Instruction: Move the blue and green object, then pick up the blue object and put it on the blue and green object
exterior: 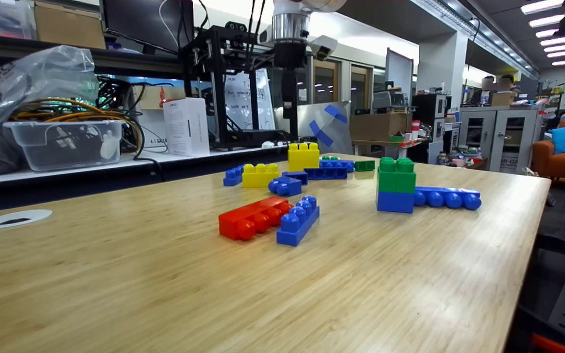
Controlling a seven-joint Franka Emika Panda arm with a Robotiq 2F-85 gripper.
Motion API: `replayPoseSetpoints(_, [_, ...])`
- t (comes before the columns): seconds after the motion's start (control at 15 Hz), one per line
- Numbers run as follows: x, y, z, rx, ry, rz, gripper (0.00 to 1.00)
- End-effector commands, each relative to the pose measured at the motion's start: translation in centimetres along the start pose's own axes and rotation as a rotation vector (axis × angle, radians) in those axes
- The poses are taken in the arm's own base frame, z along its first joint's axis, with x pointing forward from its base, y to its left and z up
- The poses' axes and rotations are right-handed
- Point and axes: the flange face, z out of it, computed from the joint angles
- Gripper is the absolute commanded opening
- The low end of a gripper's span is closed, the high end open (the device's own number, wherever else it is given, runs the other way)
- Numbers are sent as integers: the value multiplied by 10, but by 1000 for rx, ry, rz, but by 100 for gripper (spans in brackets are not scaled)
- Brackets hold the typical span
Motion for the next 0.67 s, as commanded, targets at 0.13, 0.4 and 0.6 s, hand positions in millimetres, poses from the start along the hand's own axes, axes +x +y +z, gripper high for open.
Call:
replayPoseSetpoints(0.13, [26,31,19,125,-51,-259,100])
replayPoseSetpoints(0.4, [31,41,44,197,-73,-402,100])
replayPoseSetpoints(0.6, [34,43,65,232,-84,-474,100])
